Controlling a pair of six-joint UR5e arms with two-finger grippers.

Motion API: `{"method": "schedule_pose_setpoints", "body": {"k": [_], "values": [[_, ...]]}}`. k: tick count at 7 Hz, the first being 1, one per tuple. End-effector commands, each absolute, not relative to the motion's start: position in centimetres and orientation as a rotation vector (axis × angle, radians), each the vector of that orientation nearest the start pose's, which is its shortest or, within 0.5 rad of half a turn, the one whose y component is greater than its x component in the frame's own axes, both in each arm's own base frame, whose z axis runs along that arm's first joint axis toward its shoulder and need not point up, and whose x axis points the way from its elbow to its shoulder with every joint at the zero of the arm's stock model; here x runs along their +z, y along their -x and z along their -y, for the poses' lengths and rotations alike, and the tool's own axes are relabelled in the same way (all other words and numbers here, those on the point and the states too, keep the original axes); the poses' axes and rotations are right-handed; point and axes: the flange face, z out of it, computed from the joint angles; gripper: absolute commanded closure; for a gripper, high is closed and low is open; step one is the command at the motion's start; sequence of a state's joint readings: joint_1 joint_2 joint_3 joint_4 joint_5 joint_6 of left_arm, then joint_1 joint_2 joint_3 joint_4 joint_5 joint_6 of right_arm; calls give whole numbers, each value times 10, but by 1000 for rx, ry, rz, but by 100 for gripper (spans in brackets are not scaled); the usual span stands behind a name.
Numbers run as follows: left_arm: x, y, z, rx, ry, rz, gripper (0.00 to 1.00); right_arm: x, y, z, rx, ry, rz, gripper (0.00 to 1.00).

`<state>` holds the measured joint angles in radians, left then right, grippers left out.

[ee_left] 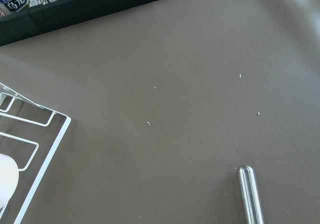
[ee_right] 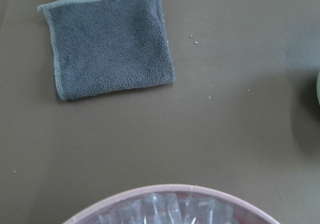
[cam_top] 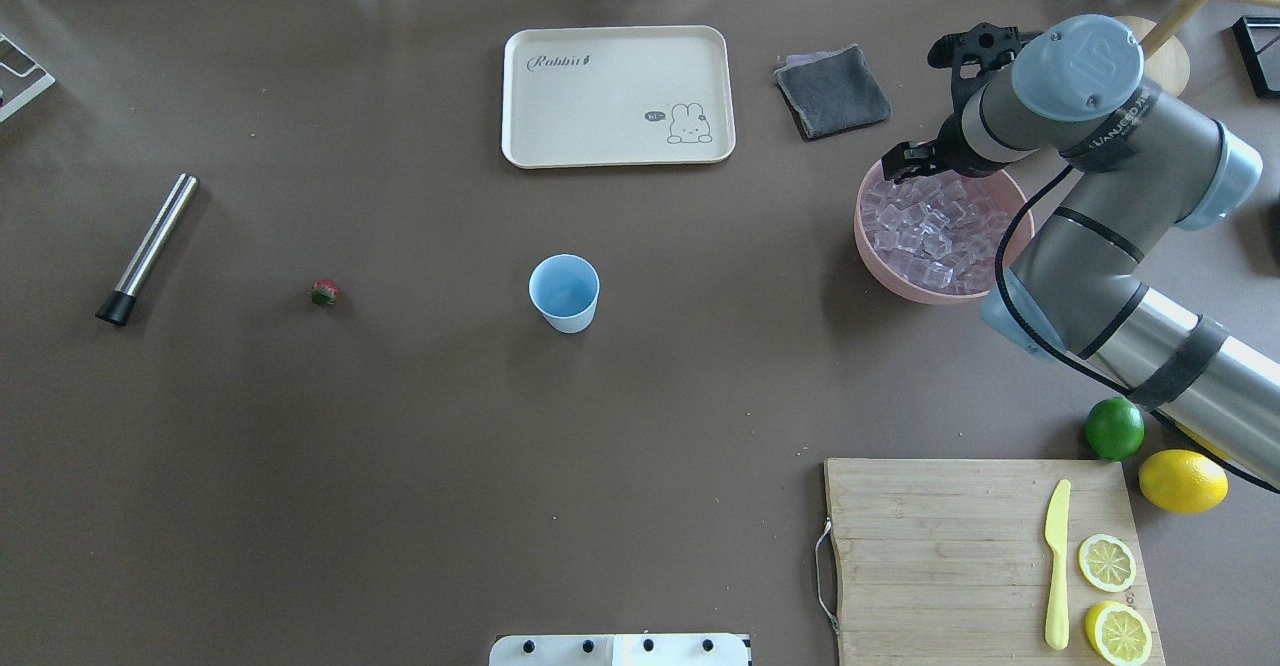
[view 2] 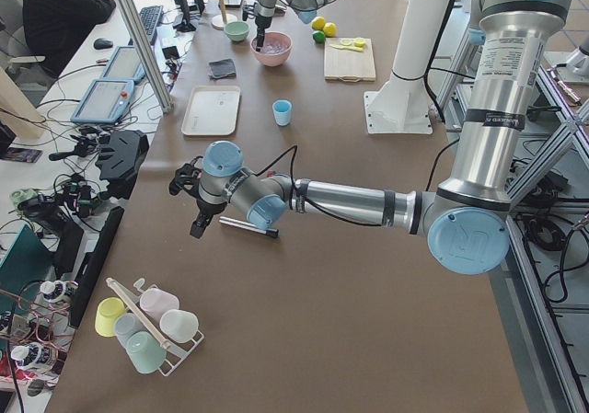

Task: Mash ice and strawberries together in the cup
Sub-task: 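Lower the right gripper into the pink bowl and grasp an ice cube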

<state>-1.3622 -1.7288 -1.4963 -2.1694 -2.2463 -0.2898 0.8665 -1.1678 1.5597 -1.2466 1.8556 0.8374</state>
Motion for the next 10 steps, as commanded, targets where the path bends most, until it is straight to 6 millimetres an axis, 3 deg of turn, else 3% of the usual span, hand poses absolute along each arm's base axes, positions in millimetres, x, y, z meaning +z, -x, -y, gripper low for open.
{"method": "schedule_pose_setpoints", "body": {"k": [1,4,7,10], "values": [[547,-52,586,154,-474,-791,2,410,348,579,32,-325,691,19],[551,-51,586,153,-479,-791,2,409,348,580,34,-325,691,39],[554,-51,586,151,-475,-790,2,405,348,579,38,-329,699,47],[557,-52,586,156,-483,-792,2,402,347,578,38,-333,703,50]]}}
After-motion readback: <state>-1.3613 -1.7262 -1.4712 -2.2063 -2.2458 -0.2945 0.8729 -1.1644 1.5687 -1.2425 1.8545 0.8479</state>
